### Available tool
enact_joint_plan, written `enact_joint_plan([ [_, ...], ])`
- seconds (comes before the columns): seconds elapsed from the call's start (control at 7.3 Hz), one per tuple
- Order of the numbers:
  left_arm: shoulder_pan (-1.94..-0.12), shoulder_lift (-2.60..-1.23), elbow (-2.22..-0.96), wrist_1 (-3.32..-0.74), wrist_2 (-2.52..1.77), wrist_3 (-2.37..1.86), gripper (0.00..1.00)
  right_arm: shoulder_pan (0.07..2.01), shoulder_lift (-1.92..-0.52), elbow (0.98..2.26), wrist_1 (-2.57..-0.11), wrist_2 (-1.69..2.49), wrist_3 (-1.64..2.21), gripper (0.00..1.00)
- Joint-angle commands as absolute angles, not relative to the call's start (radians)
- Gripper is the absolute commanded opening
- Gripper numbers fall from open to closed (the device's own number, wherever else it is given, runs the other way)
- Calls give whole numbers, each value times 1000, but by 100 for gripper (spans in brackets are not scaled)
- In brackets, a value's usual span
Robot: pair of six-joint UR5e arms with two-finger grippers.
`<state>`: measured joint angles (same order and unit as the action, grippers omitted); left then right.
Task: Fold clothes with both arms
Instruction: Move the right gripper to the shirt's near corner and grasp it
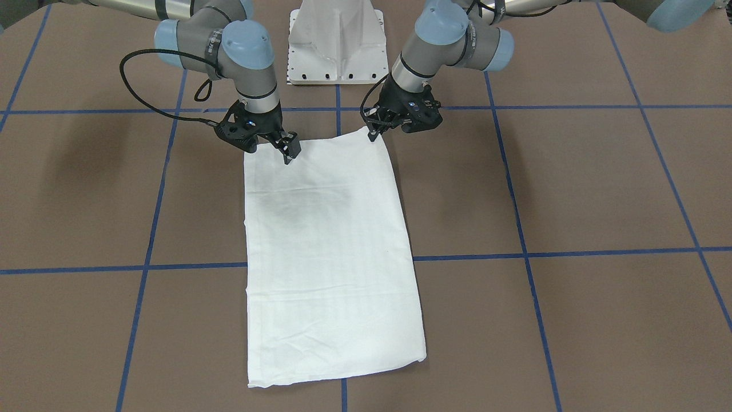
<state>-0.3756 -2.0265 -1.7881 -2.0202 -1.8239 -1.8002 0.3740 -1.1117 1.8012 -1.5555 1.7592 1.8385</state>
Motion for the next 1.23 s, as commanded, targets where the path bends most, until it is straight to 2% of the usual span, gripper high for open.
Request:
enact_joint_plan([
  [0.0, -376, -2026, -1787, -2020, -1824, -1801, 0, 356, -1111, 1805, -1566, 1758, 1842, 100],
  [0.82, -376, -2028, -1790, -2020, -1824, -1801, 0, 324, -1109, 1802, -1566, 1758, 1842, 98],
  [0.96, -376, -2028, -1790, -2020, -1824, -1801, 0, 324, -1106, 1802, -1566, 1758, 1842, 82],
  [1.1, -376, -2028, -1790, -2020, -1824, -1801, 0, 324, -1108, 1802, -1566, 1758, 1842, 70],
])
